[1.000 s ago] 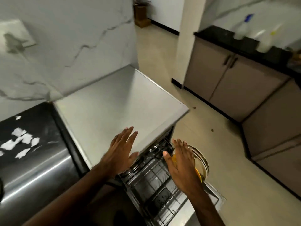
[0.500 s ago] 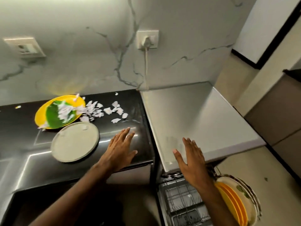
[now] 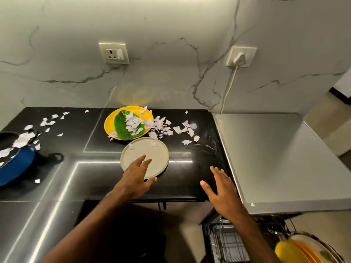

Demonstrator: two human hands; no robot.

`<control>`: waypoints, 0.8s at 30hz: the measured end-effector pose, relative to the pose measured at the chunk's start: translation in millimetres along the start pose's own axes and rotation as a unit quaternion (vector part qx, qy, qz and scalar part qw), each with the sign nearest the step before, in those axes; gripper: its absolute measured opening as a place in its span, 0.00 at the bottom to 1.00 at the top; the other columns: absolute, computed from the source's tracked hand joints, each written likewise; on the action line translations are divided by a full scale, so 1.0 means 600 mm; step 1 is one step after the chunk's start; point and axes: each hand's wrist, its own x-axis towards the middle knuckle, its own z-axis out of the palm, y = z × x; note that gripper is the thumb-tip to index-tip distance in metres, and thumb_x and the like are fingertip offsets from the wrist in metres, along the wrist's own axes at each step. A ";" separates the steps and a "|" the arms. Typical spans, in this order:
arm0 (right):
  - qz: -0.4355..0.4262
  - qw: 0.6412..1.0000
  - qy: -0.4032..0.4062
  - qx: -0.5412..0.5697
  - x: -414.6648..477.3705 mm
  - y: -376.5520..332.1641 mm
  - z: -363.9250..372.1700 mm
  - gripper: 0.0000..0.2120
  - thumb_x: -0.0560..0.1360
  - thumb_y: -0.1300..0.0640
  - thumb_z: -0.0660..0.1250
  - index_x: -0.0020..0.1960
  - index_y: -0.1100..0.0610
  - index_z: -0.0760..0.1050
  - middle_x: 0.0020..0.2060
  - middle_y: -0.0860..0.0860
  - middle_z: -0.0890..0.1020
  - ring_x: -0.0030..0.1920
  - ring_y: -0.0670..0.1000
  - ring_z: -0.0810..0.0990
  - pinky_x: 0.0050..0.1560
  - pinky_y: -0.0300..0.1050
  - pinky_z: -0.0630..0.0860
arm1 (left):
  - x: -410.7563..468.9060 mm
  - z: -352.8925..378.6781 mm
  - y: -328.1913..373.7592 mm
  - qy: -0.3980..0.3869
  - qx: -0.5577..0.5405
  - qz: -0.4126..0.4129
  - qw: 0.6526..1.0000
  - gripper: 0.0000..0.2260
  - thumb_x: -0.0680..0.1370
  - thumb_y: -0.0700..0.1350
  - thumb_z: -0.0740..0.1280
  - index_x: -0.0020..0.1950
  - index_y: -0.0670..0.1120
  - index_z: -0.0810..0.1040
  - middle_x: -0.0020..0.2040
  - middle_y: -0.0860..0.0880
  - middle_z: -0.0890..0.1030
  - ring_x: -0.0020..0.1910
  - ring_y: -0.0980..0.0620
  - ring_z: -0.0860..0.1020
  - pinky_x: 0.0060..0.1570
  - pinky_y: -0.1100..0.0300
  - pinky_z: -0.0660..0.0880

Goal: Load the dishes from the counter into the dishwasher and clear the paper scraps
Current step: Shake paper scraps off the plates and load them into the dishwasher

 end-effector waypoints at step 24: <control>-0.062 0.991 -0.111 -0.052 0.301 -0.119 0.057 0.37 0.81 0.36 0.61 0.84 0.47 0.52 0.83 0.48 0.56 0.83 0.49 0.49 0.81 0.52 0.48 | 0.198 -0.073 -0.132 0.008 -0.067 -0.138 0.988 0.29 0.78 0.56 0.71 0.75 0.45 0.71 0.74 0.45 0.72 0.72 0.46 0.71 0.70 0.52 0.68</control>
